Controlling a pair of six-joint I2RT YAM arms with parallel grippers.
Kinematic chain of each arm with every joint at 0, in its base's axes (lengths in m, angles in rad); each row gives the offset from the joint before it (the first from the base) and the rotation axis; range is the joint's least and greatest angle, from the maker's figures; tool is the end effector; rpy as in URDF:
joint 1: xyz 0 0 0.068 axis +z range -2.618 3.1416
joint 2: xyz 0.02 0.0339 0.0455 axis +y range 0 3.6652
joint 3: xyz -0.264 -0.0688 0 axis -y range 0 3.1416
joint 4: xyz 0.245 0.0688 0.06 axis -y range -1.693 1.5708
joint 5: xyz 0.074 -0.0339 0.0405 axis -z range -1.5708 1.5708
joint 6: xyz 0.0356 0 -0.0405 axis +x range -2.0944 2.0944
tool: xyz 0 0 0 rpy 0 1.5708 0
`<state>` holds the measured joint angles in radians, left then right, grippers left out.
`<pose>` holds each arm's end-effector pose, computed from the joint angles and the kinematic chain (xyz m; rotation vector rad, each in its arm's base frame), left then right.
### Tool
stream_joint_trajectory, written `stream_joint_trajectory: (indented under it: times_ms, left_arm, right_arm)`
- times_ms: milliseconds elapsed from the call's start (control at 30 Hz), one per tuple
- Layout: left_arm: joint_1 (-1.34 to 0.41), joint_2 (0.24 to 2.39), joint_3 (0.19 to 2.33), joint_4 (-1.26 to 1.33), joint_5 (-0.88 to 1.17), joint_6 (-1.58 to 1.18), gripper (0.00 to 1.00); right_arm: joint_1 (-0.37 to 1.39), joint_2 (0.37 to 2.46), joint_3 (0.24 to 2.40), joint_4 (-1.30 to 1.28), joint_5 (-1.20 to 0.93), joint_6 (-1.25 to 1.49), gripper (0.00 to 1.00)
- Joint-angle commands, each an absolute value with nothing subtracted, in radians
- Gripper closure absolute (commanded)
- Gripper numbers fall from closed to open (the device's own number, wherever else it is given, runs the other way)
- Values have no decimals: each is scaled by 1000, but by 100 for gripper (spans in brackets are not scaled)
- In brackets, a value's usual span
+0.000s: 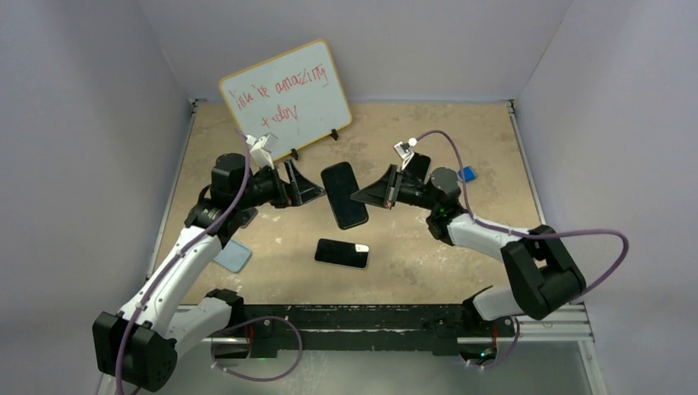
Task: Put the phone into the phone case
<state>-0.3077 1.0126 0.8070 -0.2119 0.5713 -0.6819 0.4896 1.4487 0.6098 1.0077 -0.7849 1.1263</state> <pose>0.2108 -0.0872 0.3040 0.0035 2.1229 -1.1829 0.2476 0.1605 0.2500 -0.2406 1.7370 1.7988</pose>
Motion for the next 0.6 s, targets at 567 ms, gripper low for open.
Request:
stream_joint_trajectory:
  times_ms: [567]
  left_arm:
    - [-304, 982, 527, 741, 794, -1229, 48]
  right_arm:
    - [489, 1459, 501, 1706, -895, 1544, 100]
